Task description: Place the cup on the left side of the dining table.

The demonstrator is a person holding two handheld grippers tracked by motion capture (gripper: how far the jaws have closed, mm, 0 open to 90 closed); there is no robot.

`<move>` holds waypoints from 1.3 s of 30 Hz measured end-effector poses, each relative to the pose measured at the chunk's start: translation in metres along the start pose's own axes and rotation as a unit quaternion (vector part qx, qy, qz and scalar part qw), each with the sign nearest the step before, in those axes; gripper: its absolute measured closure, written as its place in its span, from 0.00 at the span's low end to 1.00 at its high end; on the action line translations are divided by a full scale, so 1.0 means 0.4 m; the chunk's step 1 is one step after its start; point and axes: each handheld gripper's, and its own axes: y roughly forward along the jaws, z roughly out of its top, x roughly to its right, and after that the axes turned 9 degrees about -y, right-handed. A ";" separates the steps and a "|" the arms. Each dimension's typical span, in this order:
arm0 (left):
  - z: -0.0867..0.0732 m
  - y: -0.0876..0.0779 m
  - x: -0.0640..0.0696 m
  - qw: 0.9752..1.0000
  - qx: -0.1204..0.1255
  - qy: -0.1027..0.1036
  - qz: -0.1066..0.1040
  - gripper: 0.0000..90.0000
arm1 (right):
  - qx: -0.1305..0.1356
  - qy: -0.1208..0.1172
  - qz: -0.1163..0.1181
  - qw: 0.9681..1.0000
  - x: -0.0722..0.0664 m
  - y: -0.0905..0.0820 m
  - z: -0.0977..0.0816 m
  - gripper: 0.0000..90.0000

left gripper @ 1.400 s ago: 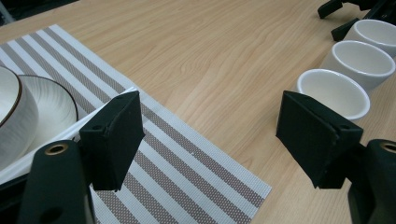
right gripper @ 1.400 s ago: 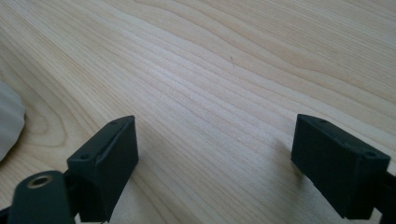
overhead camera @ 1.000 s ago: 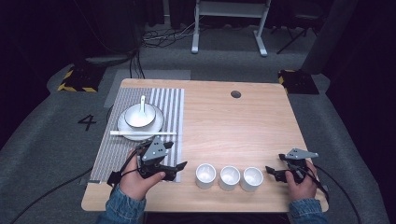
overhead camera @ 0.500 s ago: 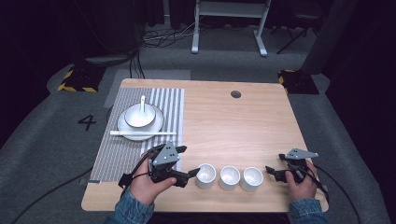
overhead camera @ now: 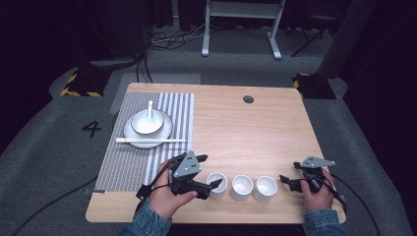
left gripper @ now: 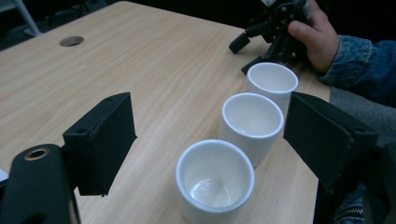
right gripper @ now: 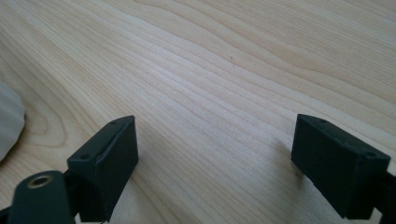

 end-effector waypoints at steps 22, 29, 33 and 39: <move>-0.069 0.104 0.021 1.000 -0.014 -0.002 -0.012 0.18 | 0.000 0.000 0.000 1.000 0.000 0.000 0.000 0.17; -0.095 0.124 0.024 1.000 -0.021 -0.005 -0.007 0.18 | 0.000 0.000 0.000 1.000 0.000 0.000 0.000 0.17; -0.108 0.129 0.016 1.000 -0.020 -0.006 0.010 0.18 | 0.000 0.000 0.000 1.000 0.000 0.000 0.000 0.17; -0.126 0.140 -0.002 0.999 -0.031 -0.016 0.023 0.18 | 0.000 0.000 0.000 1.000 0.000 0.000 0.000 0.17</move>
